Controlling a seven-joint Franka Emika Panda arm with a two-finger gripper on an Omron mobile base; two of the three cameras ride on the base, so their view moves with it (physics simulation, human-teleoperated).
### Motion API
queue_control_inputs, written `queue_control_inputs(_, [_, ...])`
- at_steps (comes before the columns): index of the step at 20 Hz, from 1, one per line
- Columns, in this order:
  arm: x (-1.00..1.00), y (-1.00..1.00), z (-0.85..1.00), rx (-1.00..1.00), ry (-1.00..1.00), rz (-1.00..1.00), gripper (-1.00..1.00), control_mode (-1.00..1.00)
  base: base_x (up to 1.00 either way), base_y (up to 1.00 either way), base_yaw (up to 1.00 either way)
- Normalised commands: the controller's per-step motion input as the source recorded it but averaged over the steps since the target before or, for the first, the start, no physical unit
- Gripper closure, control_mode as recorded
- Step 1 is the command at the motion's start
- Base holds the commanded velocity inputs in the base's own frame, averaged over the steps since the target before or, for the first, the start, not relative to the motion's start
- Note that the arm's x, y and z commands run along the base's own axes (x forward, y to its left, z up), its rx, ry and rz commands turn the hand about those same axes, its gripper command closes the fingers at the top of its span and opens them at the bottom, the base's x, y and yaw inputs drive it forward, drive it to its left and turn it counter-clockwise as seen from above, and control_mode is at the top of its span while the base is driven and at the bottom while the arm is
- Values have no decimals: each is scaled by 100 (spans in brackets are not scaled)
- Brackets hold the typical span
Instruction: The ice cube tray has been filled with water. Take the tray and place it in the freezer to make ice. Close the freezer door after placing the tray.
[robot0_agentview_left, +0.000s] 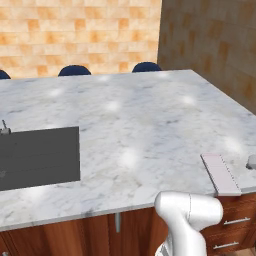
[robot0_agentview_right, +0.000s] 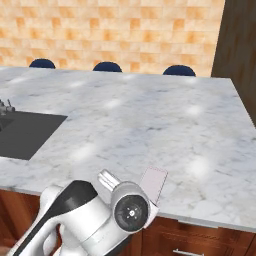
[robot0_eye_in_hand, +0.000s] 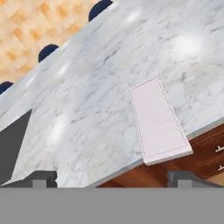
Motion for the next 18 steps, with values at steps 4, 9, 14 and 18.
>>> queue_control_inputs(4, [-4,-32,-1,34,16,-6,-100,-100,0,0,0])
queue_control_inputs(9, [0,-27,-40,33,4,-9,-100,-100,0,0,0])
queue_control_inputs(14, [0,-3,-61,21,0,-10,-100,-100,0,0,0])
queue_control_inputs(18, [8,0,-48,24,1,-14,-100,-100,0,0,0])
